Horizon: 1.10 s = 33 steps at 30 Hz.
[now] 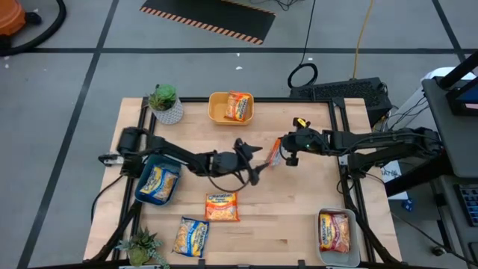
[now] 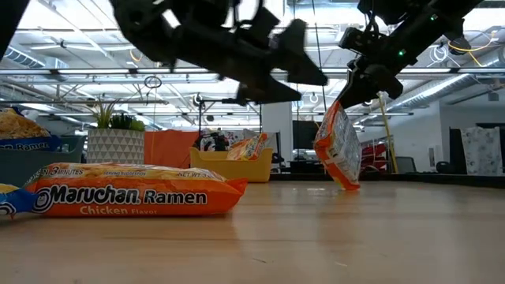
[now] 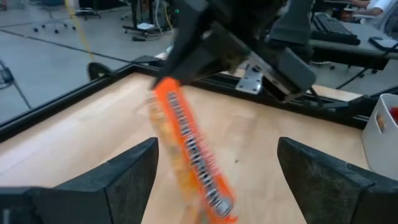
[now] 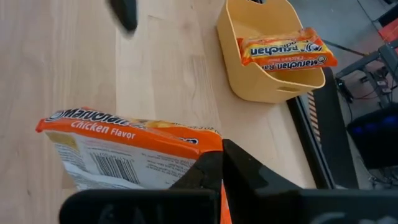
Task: Sort Maruchan noodles
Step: Put the right orange noodle pack into the yellow bin
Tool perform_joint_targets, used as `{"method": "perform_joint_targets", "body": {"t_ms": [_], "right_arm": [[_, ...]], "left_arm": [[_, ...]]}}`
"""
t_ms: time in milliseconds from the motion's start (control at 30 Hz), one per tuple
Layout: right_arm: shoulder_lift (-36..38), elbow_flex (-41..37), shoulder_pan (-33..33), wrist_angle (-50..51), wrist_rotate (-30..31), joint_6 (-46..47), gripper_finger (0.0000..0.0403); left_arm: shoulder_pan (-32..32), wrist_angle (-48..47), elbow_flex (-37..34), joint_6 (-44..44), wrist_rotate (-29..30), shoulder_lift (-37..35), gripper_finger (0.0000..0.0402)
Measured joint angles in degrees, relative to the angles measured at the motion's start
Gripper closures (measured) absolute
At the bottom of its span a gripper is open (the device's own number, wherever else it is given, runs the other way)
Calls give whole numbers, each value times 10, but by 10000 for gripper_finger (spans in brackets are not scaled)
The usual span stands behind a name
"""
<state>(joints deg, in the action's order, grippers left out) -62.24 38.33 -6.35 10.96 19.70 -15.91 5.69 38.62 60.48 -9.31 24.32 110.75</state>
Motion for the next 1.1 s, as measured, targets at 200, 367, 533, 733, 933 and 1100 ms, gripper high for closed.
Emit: {"method": "perform_joint_targets", "body": {"t_ms": [200,367,533,733,933,1100], "right_arm": [[0,0,0,26,0,46,403],[0,1,1,74,0,75,403],[0,1,8,77,-2,84,403],[0,1,23,40,-3,90,403],[0,1,31,3,-4,95,403],[0,1,31,5,-5,105,403]], "left_arm": [[-2,-81,105,2,58,67,69],[-11,-147,150,-16,57,93,69],[-36,-187,149,-66,-4,102,69],[-48,-197,149,-103,-76,102,69],[-44,-207,149,-98,-94,102,113],[-44,-205,149,-92,-93,102,179]]}}
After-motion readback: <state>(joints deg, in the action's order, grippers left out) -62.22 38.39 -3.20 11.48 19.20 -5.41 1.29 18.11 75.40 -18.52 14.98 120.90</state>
